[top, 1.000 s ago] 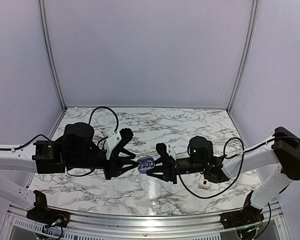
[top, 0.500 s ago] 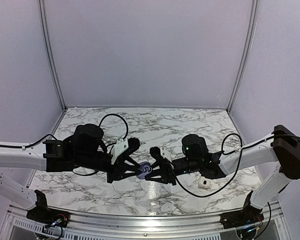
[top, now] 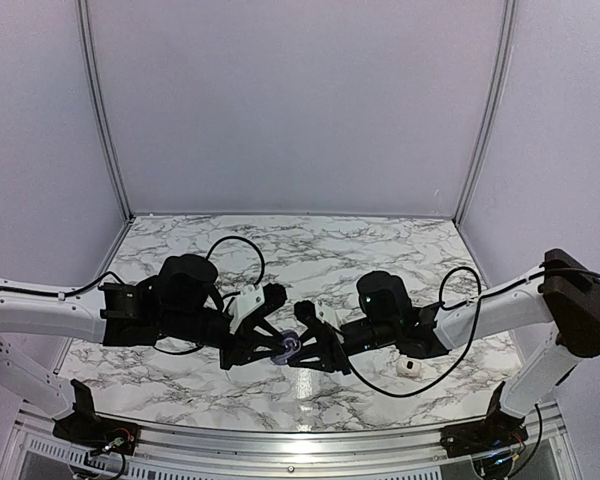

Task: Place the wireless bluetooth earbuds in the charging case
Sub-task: Adjust the right earbud in the right side groove of the charging case.

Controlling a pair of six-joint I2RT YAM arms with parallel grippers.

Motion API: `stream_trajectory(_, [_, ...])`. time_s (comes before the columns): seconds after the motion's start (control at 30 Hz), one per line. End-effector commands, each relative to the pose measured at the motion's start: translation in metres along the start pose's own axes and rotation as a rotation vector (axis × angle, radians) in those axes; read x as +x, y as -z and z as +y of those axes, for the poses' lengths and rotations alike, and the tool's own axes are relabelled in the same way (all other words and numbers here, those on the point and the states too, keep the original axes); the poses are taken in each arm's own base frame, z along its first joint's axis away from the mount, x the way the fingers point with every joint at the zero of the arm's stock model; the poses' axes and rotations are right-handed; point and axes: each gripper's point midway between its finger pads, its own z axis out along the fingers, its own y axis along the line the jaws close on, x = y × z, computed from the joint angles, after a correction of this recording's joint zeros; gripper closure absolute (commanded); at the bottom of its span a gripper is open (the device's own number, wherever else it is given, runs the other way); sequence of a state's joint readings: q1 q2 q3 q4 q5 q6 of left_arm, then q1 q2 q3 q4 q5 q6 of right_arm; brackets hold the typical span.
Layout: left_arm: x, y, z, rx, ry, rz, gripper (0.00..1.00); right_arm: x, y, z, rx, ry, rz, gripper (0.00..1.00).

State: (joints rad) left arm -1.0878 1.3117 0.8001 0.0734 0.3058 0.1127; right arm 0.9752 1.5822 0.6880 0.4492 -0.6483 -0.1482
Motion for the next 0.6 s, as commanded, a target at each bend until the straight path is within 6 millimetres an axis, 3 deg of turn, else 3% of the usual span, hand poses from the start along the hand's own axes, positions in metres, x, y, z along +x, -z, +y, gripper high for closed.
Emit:
stream_trajectory(0.0, [-0.0024, -0.0021, 0.0082, -0.023, 0.01, -0.024, 0.73, -0.0121, -0.0045, 0.0036, -0.018, 0.036, -0.02, 1.0])
stream_trajectory(0.57, [0.0067, -0.0096, 0.013, -0.026, 0.043, -0.003, 0.74, -0.0138, -0.0065, 0.0082, -0.029, 0.051, -0.013, 1.0])
